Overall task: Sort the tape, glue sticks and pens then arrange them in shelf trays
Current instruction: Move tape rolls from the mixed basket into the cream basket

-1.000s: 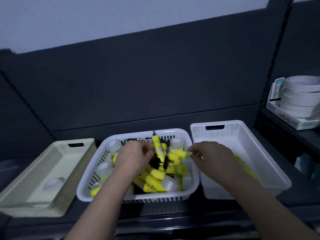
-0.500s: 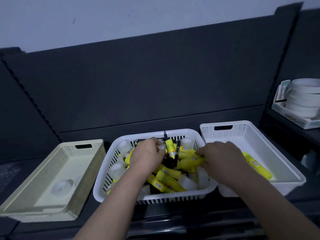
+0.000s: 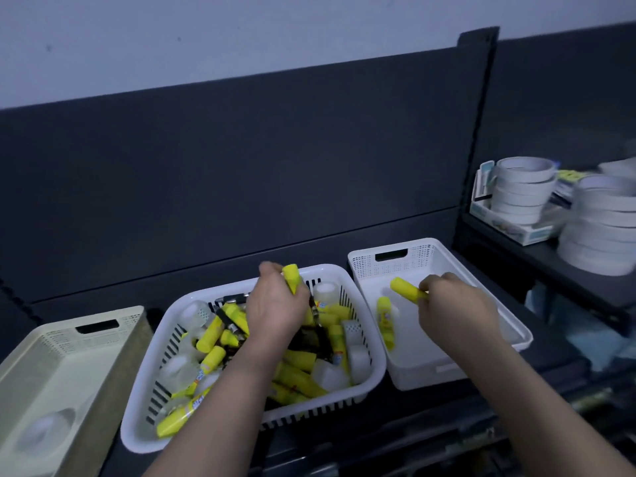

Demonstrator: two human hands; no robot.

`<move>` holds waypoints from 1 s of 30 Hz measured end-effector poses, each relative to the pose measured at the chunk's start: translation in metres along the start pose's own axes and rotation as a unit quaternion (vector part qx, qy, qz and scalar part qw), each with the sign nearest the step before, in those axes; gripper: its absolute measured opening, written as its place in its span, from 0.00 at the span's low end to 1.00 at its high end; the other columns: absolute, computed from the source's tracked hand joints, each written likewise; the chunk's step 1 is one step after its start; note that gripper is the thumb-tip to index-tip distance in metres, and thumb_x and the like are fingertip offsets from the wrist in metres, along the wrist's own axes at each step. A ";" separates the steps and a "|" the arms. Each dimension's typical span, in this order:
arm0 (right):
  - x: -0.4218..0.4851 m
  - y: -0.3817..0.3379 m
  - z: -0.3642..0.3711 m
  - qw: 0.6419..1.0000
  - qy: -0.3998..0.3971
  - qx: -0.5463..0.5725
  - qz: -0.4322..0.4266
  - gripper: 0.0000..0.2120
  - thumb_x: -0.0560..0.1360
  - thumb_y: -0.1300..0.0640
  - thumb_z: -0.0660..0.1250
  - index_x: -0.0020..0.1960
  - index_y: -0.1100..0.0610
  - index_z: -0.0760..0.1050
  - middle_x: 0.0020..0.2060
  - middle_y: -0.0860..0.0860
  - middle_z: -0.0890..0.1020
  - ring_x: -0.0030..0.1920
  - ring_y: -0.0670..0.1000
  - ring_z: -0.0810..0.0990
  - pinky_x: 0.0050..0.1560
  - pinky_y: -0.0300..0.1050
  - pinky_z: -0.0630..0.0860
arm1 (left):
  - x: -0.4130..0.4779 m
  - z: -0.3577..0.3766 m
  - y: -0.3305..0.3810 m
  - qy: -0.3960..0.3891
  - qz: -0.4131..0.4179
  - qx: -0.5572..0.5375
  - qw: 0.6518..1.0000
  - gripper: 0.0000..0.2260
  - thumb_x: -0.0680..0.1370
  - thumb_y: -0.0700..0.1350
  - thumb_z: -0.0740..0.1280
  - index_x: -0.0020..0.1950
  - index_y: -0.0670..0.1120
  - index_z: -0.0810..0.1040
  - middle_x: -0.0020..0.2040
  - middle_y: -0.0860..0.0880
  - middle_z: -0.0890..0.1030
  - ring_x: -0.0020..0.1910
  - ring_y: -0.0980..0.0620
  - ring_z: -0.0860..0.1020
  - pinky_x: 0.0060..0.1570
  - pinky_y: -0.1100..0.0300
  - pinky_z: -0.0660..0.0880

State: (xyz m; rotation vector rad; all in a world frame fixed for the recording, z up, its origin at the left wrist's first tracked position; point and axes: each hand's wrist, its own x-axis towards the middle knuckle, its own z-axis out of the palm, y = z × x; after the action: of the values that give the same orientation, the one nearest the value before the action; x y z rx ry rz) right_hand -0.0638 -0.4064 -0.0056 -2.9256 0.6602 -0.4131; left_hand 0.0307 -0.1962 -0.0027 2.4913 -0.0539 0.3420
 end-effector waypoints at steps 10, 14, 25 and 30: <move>0.024 0.034 0.036 0.994 -0.109 -0.014 -0.011 0.12 0.76 0.50 0.61 0.58 0.52 0.74 0.53 0.51 0.79 0.55 0.55 0.78 0.47 0.44 0.71 | -0.004 0.026 0.051 -0.074 0.060 -0.148 0.984 0.18 0.74 0.49 0.69 0.60 0.46 0.69 0.39 0.53 0.79 0.42 0.51 0.79 0.45 0.51 0.78; 0.028 0.043 0.028 0.995 -0.077 0.049 -0.035 0.14 0.78 0.48 0.59 0.62 0.48 0.74 0.56 0.49 0.78 0.58 0.53 0.76 0.52 0.46 0.72 | -0.006 0.056 0.081 -0.163 0.065 -0.106 0.979 0.12 0.72 0.48 0.68 0.52 0.49 0.70 0.39 0.52 0.80 0.41 0.48 0.79 0.41 0.50 0.79; 0.024 0.039 0.011 0.987 -0.017 0.099 -0.124 0.13 0.79 0.51 0.59 0.63 0.44 0.73 0.58 0.44 0.77 0.60 0.47 0.75 0.56 0.46 0.68 | 0.002 0.062 0.083 -0.123 0.146 0.033 0.981 0.04 0.74 0.48 0.66 0.45 0.48 0.74 0.43 0.51 0.80 0.47 0.47 0.77 0.43 0.55 0.74; 0.008 -0.009 0.009 0.975 -0.021 0.116 -0.186 0.13 0.79 0.50 0.59 0.62 0.43 0.73 0.57 0.43 0.78 0.60 0.47 0.75 0.55 0.46 0.69 | 0.001 -0.005 0.025 -0.086 0.136 0.053 0.985 0.01 0.73 0.46 0.69 0.44 0.51 0.78 0.40 0.53 0.81 0.45 0.49 0.79 0.46 0.56 0.75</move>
State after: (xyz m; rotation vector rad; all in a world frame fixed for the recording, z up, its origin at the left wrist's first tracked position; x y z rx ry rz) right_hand -0.0505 -0.4016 -0.0112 -2.8137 0.0451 -0.4274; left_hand 0.0280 -0.2136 0.0160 2.6173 -0.4613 0.2443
